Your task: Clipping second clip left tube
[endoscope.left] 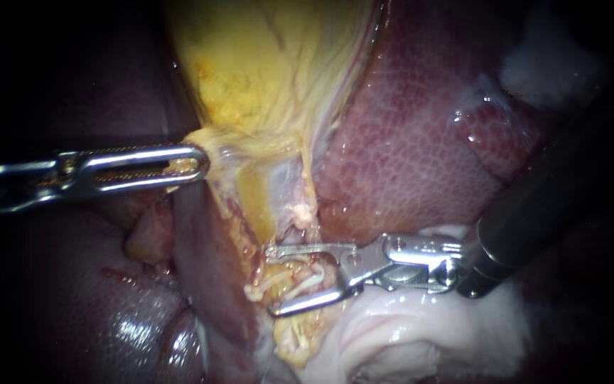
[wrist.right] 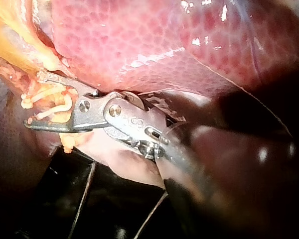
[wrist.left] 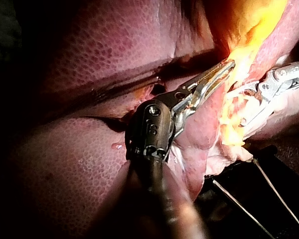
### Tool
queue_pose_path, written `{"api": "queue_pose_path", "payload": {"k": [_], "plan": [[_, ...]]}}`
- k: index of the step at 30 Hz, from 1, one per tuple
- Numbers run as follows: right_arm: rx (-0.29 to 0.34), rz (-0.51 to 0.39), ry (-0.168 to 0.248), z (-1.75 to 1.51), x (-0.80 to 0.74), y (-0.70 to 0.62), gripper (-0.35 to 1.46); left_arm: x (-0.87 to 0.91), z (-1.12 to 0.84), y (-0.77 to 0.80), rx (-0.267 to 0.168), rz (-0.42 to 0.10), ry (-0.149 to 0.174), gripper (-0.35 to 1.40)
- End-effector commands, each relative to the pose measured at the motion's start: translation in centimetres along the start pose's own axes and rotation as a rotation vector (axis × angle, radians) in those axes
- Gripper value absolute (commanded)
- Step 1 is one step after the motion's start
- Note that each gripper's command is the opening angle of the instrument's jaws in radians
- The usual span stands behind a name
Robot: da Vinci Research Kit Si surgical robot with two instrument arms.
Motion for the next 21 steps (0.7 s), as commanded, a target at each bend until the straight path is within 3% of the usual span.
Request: {"api": "queue_pose_path", "payload": {"k": [1, 12, 21], "plan": [[0.001, 0.000, 0.000, 0.00, 0.00, -0.01, 0.60, 0.00, 0.00, 0.00, 0.000, 0.000, 0.000, -0.35], [0.005, 0.003, 0.000, -0.10, 0.04, -0.04, 0.60, 0.00, -0.02, 0.00, 0.001, 0.000, 0.001, -0.35], [-0.007, 0.018, 0.005, -0.47, 0.23, -0.07, 0.60, 0.00, -0.05, 0.01, 0.003, 0.000, 0.002, -0.35]]}}
